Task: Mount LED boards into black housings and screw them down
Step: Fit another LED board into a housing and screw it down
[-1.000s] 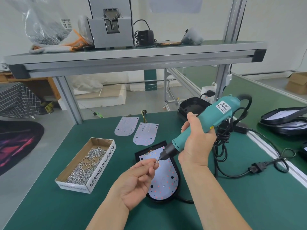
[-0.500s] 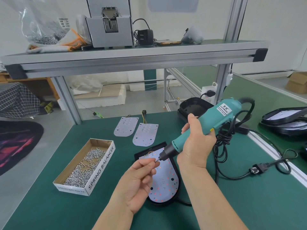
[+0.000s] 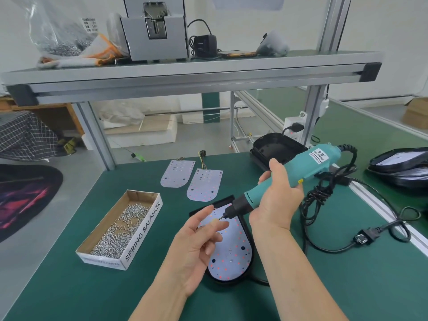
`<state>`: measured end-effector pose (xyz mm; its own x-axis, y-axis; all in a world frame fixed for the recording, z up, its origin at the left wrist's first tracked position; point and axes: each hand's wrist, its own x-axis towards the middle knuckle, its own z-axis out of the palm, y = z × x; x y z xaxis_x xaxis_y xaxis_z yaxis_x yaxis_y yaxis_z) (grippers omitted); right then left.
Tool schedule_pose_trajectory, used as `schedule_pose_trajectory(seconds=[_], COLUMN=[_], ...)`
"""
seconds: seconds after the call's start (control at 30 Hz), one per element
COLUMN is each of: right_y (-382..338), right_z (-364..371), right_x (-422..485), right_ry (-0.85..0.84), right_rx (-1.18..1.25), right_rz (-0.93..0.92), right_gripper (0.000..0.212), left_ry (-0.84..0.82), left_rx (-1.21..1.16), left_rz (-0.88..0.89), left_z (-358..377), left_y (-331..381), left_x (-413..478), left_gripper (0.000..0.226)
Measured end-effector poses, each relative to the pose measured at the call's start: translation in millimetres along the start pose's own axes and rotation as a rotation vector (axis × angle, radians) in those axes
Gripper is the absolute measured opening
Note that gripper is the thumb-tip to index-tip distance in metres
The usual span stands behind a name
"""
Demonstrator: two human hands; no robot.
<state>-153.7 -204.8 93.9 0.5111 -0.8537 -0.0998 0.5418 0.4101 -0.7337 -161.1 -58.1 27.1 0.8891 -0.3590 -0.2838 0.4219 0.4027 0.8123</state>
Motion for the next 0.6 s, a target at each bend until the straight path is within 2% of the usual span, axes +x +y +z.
schedule_pose_trajectory(seconds=[0.1, 0.17, 0.23, 0.3, 0.33, 0.47, 0.53, 0.6], right_y=[-1, -2, -2, -2, -2, 1, 3, 5], right_z=[1, 2, 2, 2, 2, 5, 7, 9], right_x=[2, 5, 7, 9, 10, 13, 15, 17], right_ry=[-0.003, -0.007, -0.007, 0.0, 0.002, -0.001, -0.009, -0.021], right_rx=[-0.001, 0.0, -0.003, 0.0, 0.001, 0.003, -0.007, -0.025], right_rz=[0.001, -0.001, -0.006, -0.011, -0.012, -0.024, -0.043, -0.067], right_gripper=[0.022, 0.021, 0.021, 0.02, 0.02, 0.022, 0.021, 0.02], left_ry=[0.082, 0.248, 0.494, 0.723, 0.749, 0.669, 0.699, 0.633], left_rx=[0.045, 0.124, 0.415, 0.852, 1.044, 1.662, 1.658, 1.423], left_rz=[-0.037, 0.06, 0.272, 0.414, 0.42, 0.227, 0.416, 0.577], left_z=[-8, -24, -45, -70, -80, -100, -93, -73], left_y=[13, 29, 52, 69, 74, 71, 62, 46], left_x=[3, 13, 24, 35, 38, 51, 48, 42], left_gripper=[0.05, 0.034, 0.011, 0.013, 0.014, 0.028, 0.023, 0.019])
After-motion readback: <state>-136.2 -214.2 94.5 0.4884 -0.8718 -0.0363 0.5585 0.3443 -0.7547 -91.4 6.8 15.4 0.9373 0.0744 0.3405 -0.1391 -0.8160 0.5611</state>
